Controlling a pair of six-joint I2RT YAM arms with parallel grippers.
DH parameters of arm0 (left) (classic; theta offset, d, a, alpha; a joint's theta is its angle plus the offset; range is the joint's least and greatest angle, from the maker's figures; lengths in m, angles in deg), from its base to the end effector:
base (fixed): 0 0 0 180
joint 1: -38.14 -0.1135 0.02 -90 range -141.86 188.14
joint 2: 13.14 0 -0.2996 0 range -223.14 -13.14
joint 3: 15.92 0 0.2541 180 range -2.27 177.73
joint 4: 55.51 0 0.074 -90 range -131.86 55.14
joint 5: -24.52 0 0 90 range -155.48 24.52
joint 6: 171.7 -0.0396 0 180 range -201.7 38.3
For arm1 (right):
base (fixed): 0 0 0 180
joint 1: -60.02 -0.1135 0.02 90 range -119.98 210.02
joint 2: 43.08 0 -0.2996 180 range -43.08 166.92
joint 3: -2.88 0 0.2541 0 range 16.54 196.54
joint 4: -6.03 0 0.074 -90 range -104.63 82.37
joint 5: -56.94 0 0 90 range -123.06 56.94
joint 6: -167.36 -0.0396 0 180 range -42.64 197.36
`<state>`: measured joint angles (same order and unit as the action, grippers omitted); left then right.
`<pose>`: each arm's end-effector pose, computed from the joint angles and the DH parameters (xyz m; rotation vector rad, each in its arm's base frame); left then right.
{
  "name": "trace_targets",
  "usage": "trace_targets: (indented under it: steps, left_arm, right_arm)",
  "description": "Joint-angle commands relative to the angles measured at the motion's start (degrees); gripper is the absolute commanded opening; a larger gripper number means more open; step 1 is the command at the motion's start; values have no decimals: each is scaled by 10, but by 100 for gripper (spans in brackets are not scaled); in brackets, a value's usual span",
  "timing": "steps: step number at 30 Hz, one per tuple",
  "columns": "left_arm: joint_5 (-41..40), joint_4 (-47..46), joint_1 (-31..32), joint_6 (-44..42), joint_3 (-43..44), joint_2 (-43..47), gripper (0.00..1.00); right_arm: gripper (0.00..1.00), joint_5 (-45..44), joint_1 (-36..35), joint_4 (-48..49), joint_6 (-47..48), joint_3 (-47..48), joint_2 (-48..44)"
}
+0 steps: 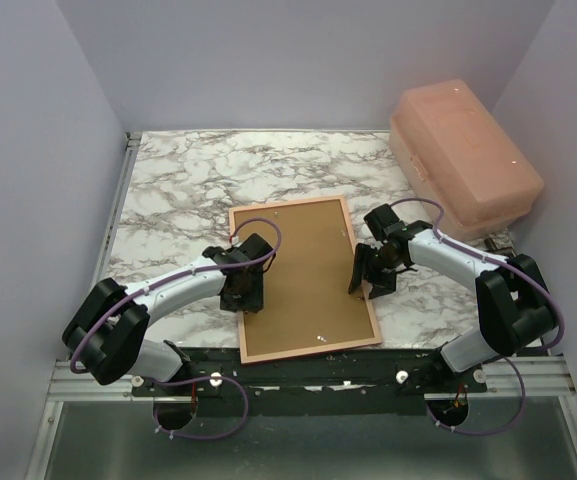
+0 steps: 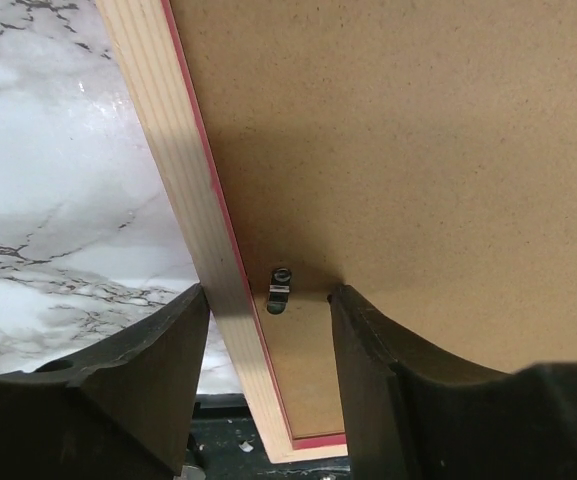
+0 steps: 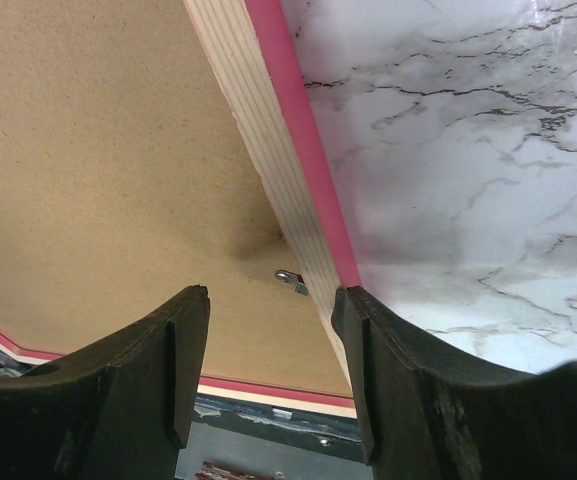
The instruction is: Put the photo into the frame
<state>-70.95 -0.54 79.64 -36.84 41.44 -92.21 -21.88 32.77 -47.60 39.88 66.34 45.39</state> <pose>0.1713 -0.1465 0.2033 -0.1013 2.9025 -0.1309 0.2316 0.1279 0.1949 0.2424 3.0413 0.4146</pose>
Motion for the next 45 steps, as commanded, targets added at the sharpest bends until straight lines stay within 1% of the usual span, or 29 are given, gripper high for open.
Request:
trace_targets:
  steps: [1, 4, 5, 8, 10, 11, 16, 18, 19, 21, 23, 24, 25, 27, 28, 30, 32, 35, 36, 37, 41, 45]
  left_arm:
    - [34, 13, 7, 5, -3, -4, 53]
    - [27, 19, 7, 4, -11, -6, 51]
    - [23, 23, 7, 5, -15, -6, 48]
    - [15, 22, 7, 11, -30, -2, 29]
    - [14, 13, 7, 16, -36, -3, 20]
    - [13, 10, 7, 18, -38, -4, 18]
    - [6, -4, 7, 20, -29, -26, 15]
    - [6, -7, 7, 18, -22, -34, 11]
    - [7, -9, 7, 16, -17, -38, 7]
    - [12, -14, 7, 15, -11, -39, 2]
    - [17, -15, 7, 14, -4, -33, 2]
    - [18, -15, 7, 14, -2, -28, 2]
    - [22, -15, 7, 14, 0, -20, 5]
    - [27, -16, 6, 13, 3, -3, 23]
    - [32, -16, 4, 14, 3, 6, 34]
    - [42, -18, -3, 14, 1, 22, 53]
    - [54, -22, -12, 14, -4, 36, 64]
    - [75, -31, -30, 11, -15, 56, 74]
    - [82, -34, -36, 10, -20, 62, 75]
    - [89, -38, -43, 9, -25, 69, 79]
    - [128, -66, -82, -1, -52, 86, 80]
    - [178, -100, -131, -12, -84, 110, 80]
  right_arm:
    - [61, 19, -11, 76, -4, -52, 60]
    - [61, 19, -10, 76, -3, -52, 63]
    - [61, 18, -10, 76, -3, -52, 63]
    - [61, 20, -10, 78, -4, -52, 63]
    - [61, 22, -10, 79, -5, -52, 65]
    - [61, 23, -10, 79, -4, -52, 65]
    - [61, 24, -10, 78, -3, -55, 65]
    - [61, 22, -10, 76, -2, -54, 63]
    - [61, 21, -10, 75, -2, -53, 62]
    - [61, 19, -11, 73, -2, -52, 59]
    - [61, 16, -10, 70, -1, -49, 53]
    - [61, 16, -10, 67, -1, -46, 49]
    - [62, 16, -10, 64, 0, -43, 46]
    - [62, 18, -11, 58, 1, -34, 39]
    - [62, 19, -10, 55, 0, -29, 34]
    - [63, 25, -11, 50, 0, -17, 24]
    - [71, 26, -11, 44, -2, -3, 16]
    - [78, 22, -9, 34, -3, 16, 7]
    - [81, 19, -7, 31, -1, 23, 6]
    - [83, 18, -6, 29, 1, 30, 5]
    - [92, 1, 4, 13, 17, 65, 12]
    - [97, -20, 17, -2, 38, 101, 29]
